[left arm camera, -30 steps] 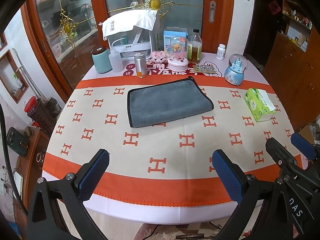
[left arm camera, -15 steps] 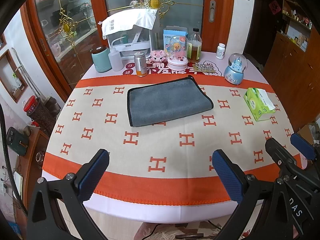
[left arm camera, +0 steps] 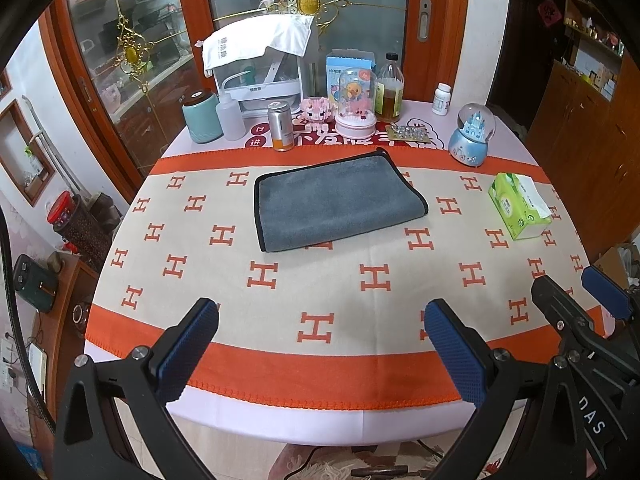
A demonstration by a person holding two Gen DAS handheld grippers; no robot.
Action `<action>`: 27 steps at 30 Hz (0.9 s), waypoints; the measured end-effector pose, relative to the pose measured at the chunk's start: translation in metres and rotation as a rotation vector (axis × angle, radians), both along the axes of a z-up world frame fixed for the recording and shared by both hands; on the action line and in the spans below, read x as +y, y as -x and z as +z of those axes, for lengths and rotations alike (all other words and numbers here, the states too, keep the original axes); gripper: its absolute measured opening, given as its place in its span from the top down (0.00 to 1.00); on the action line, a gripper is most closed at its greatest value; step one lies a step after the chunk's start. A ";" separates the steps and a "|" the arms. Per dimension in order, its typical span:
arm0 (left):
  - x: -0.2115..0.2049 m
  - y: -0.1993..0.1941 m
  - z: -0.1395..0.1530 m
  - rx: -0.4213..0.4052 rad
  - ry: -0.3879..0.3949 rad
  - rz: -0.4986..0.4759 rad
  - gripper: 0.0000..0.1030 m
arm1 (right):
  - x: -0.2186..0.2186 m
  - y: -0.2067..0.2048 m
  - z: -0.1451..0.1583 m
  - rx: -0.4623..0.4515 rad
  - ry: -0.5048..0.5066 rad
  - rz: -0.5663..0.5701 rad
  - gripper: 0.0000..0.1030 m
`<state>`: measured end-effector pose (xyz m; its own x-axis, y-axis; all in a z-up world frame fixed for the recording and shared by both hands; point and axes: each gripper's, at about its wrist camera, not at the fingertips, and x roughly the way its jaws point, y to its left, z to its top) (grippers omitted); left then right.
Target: Fold towel
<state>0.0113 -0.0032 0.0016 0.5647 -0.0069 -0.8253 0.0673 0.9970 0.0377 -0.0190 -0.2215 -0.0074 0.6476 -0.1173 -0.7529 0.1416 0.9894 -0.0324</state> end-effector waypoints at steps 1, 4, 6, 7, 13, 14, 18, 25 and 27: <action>0.000 0.000 0.000 -0.001 -0.001 0.000 0.01 | 0.000 0.000 0.000 0.000 -0.001 0.001 0.38; 0.000 -0.001 0.000 -0.002 -0.001 0.000 0.01 | 0.000 0.000 0.000 -0.001 -0.001 0.001 0.38; 0.000 0.000 0.000 -0.001 -0.001 0.001 0.01 | -0.001 -0.001 -0.001 -0.001 -0.001 0.001 0.38; 0.000 -0.001 0.000 -0.001 -0.001 0.000 0.01 | 0.000 -0.001 0.000 -0.001 -0.001 0.001 0.38; 0.001 -0.002 0.000 0.001 0.000 0.000 0.01 | 0.000 -0.001 -0.001 0.000 -0.001 0.001 0.38; 0.001 -0.002 -0.001 0.001 0.000 -0.001 0.01 | 0.000 0.000 0.000 0.000 -0.001 0.002 0.38; 0.001 -0.003 0.000 0.001 -0.001 -0.002 0.01 | 0.000 -0.001 -0.001 0.000 0.000 0.001 0.38; 0.004 -0.002 -0.004 0.007 0.001 0.001 0.01 | 0.000 -0.001 -0.001 0.002 -0.003 -0.001 0.38; 0.005 -0.002 -0.006 0.010 0.002 0.003 0.01 | 0.000 -0.002 -0.001 0.002 -0.003 0.000 0.38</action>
<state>0.0136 0.0022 -0.0040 0.5563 -0.0066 -0.8310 0.0645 0.9973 0.0352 -0.0175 -0.2217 -0.0082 0.6463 -0.1148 -0.7544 0.1414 0.9895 -0.0295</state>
